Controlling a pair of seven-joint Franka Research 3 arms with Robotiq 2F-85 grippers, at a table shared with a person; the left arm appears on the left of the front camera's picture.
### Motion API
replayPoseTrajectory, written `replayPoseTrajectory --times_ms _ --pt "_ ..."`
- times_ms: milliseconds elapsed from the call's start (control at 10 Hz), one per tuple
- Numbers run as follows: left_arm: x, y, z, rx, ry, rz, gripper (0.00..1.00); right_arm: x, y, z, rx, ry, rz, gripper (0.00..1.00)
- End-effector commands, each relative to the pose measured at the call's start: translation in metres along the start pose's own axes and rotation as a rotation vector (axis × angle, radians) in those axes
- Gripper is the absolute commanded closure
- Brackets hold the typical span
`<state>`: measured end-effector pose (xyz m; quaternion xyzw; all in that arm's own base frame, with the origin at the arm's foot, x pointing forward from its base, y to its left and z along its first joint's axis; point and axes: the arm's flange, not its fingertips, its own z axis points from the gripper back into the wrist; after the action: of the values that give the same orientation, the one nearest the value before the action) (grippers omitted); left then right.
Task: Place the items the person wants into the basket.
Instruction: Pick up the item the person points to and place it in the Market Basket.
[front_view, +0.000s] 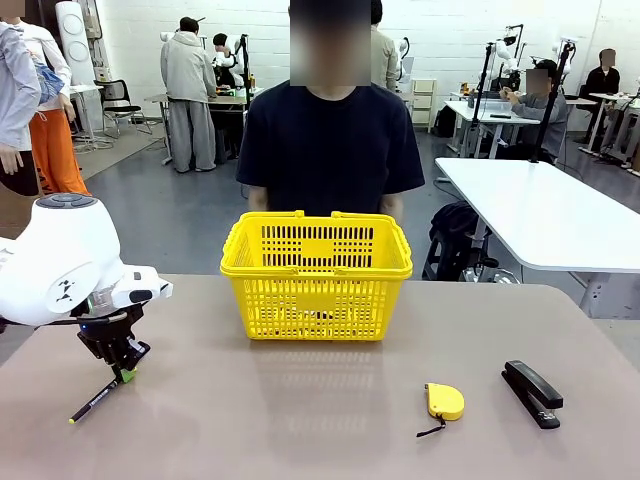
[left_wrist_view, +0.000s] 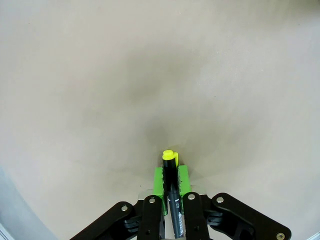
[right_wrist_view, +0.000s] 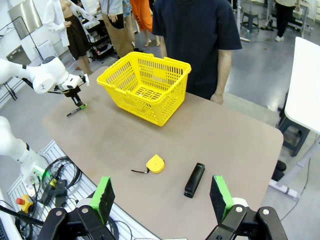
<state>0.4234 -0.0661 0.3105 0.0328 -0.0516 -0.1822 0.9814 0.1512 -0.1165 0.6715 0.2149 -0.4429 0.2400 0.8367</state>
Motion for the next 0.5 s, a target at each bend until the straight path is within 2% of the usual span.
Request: replayPoseTrajectory --times_ms 0,200,400 --pt "-0.024 -0.004 -0.008 -0.014 0.018 0.022 1.0 0.0 0.0 -0.001 -0.005 0.015 -0.009 0.0" --pt "-0.022 -0.003 -0.002 -0.018 0.023 0.013 1.0 0.0 0.0 -0.001 -0.005 0.015 -0.009 0.0" --pt "-0.024 -0.008 0.023 -0.028 0.088 -0.002 1.0 0.0 0.0 -0.001 -0.005 0.015 -0.009 0.0"
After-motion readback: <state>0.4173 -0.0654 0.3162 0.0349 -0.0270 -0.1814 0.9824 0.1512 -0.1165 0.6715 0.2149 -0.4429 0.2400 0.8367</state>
